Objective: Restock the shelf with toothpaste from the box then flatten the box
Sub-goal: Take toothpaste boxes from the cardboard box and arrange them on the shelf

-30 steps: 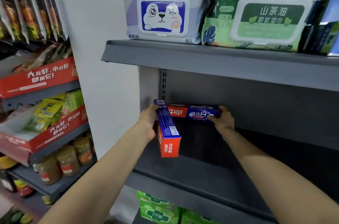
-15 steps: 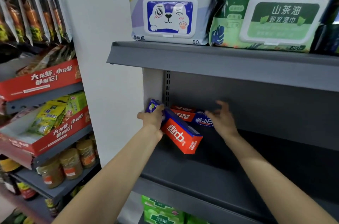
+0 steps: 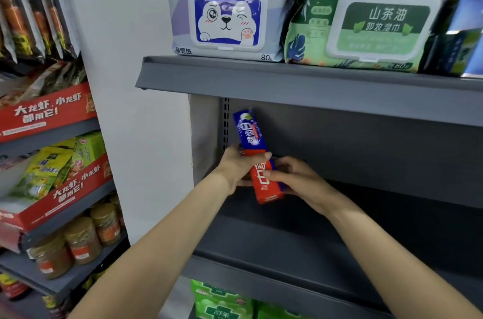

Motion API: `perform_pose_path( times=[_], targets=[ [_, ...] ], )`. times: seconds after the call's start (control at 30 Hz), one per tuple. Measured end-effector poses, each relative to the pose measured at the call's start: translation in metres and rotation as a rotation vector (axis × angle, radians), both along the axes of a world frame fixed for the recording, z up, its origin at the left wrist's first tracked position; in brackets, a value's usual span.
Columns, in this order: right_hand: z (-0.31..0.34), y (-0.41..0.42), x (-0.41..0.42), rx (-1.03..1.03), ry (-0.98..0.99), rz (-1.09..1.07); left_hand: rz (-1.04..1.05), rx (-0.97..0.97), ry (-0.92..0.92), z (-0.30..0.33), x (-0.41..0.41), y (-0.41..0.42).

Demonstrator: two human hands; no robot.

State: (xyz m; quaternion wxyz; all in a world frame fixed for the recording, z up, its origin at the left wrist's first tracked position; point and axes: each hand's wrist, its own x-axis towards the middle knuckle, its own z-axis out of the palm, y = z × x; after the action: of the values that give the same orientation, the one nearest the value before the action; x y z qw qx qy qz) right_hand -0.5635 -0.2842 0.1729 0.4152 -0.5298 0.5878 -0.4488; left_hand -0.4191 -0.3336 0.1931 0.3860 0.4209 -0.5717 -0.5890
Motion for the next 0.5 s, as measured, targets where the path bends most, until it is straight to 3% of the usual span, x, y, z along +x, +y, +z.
perform_pose_path(
  times=[0.1,0.2,0.33,0.43,0.5],
  targets=[
    [0.003,-0.004,-0.017,-0.069,-0.088,-0.165,0.008,-0.494,-0.511,0.002,0.004,-0.015],
    [0.002,-0.014,-0.043,-0.164,0.013,-0.386,0.002,-0.731,-0.903,0.009,0.004,-0.025],
    [-0.009,-0.022,-0.058,-0.137,0.168,-0.363,-0.204,-0.847,-1.161,0.008,-0.005,-0.039],
    [-0.018,-0.023,-0.059,-0.071,0.363,-0.335,-0.31,-0.869,-1.25,-0.001,-0.012,-0.048],
    [-0.025,-0.023,-0.057,-0.04,0.382,-0.348,-0.332,-0.9,-1.284,-0.008,-0.017,-0.054]
  ],
)
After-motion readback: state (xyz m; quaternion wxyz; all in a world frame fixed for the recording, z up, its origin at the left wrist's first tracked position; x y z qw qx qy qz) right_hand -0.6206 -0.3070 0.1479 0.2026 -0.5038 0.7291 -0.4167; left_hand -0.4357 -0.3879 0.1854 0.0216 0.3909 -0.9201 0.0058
